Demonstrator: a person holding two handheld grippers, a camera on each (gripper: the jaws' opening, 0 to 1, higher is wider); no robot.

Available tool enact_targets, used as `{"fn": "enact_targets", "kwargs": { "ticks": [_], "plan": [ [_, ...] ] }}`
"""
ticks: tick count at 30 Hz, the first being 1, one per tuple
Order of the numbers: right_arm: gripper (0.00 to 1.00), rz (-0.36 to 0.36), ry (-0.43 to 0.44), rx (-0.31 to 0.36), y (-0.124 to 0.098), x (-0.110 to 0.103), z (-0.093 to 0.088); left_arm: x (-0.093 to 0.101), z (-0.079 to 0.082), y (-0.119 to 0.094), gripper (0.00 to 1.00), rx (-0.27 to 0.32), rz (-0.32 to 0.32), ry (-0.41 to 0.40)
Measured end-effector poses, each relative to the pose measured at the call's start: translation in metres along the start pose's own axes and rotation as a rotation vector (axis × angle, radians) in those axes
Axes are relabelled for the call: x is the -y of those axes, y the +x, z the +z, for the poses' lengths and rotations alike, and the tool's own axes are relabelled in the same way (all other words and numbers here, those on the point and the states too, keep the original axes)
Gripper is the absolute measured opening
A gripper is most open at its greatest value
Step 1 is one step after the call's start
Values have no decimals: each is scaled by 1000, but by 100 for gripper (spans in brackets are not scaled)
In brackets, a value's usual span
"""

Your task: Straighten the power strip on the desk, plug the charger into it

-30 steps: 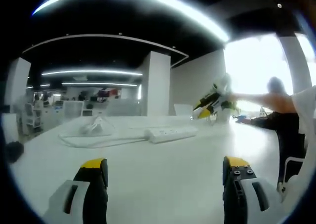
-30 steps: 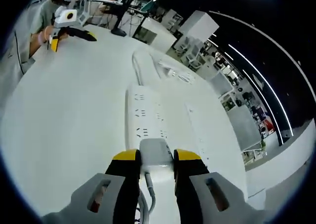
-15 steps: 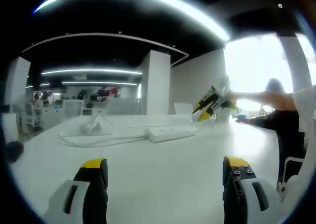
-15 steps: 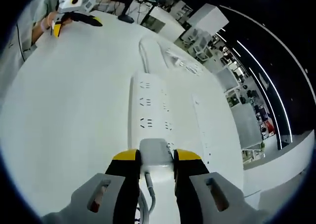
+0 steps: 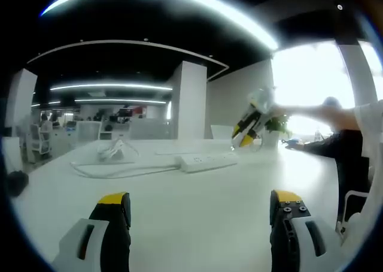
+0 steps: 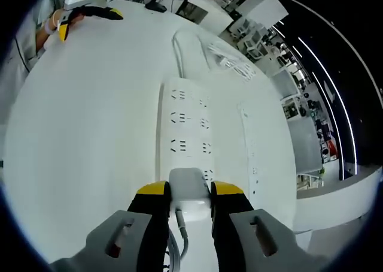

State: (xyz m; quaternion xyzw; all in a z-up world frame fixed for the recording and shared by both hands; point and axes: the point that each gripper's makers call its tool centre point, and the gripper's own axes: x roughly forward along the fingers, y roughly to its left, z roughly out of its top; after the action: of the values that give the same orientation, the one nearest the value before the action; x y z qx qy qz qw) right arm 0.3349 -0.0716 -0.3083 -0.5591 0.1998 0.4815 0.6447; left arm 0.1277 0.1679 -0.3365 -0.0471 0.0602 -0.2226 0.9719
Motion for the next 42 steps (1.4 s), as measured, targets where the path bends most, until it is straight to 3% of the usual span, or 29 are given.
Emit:
{"fn": "enact_targets", "kwargs": {
  "ticks": [19,42],
  "plan": [
    [24,62,-2,-119,5,1,-5,2,-2,-1,99,2,-1,-7],
    [24,95,11,-179,5,-5,-2,1,0,-3,99,6,-4,-11]
  ]
}}
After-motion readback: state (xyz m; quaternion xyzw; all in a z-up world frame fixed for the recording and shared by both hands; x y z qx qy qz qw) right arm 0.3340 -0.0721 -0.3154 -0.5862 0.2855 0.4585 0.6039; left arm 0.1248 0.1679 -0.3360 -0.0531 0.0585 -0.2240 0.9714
